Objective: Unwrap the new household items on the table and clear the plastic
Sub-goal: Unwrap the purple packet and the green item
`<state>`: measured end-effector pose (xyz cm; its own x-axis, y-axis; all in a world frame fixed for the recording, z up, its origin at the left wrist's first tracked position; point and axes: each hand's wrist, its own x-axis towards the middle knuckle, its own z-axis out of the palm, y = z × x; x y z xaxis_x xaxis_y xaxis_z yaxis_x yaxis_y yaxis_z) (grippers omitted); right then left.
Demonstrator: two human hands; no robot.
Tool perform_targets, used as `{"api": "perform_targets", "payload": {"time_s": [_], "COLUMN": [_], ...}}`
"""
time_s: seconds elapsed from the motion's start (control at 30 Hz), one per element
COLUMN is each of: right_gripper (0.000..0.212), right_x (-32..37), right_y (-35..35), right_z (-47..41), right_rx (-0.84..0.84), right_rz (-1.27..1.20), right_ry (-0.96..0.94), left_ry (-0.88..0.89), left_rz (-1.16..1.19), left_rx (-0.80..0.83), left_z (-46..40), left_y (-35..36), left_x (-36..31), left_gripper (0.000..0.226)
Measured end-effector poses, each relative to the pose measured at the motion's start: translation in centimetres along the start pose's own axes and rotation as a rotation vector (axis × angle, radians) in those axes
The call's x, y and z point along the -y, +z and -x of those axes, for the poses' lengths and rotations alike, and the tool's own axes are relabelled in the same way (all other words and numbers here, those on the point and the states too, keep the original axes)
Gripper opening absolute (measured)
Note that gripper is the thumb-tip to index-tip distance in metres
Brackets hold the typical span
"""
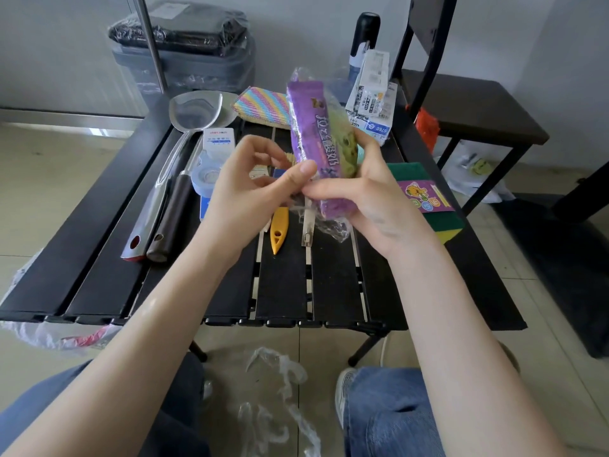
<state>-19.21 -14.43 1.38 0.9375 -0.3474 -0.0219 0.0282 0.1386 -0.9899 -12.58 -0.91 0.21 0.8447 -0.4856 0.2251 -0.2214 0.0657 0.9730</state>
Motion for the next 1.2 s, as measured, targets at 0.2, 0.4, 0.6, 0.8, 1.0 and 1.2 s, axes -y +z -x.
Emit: {"api": "perform_targets", "payload": {"time_s": [0.2, 0.4, 0.6, 0.8, 1.0, 1.2], "right_gripper": [0.102, 0.079, 0.069, 0.064, 0.074, 0.053], "right_x": [0.3, -0.3, -0.2, -0.1, -0.5, -0.5], "right_y": [-0.5, 0.4, 1.4, 1.6, 1.3, 2.0], "right_z": [0.0, -0.2, -0.3, -0.3, -0.2, 0.0], "right_rx": [0.028, -0.112, -0.214, -0.303, -0.31, -0.33], "right_rz": [-0.004, 0.194, 0.247, 0.231, 0.098, 0.046], "right_ry": [0.057, 0.038, -0.073, -0.099, 0.012, 0.028], "left_ry": [0.014, 0.261, 0.459, 0.402, 0.513, 0.588], "left_rz": [-0.102, -0.459, -0.569, -0.332, -0.466, -0.554], "left_rx": [0.036, -0.063, -0.253, -0.231, -0.047, -0.057], "left_z": [-0.1, -0.1, 0.0, 0.4, 0.0, 0.4], "left_y": [-0.9, -0.8, -0.1, 0.7, -0.3, 0.4], "left_x": [-0.3, 0.4, 0.8, 0.7, 0.4, 0.6], "left_gripper": [0.014, 0.007, 0.009, 0.008, 0.009, 0.007]}}
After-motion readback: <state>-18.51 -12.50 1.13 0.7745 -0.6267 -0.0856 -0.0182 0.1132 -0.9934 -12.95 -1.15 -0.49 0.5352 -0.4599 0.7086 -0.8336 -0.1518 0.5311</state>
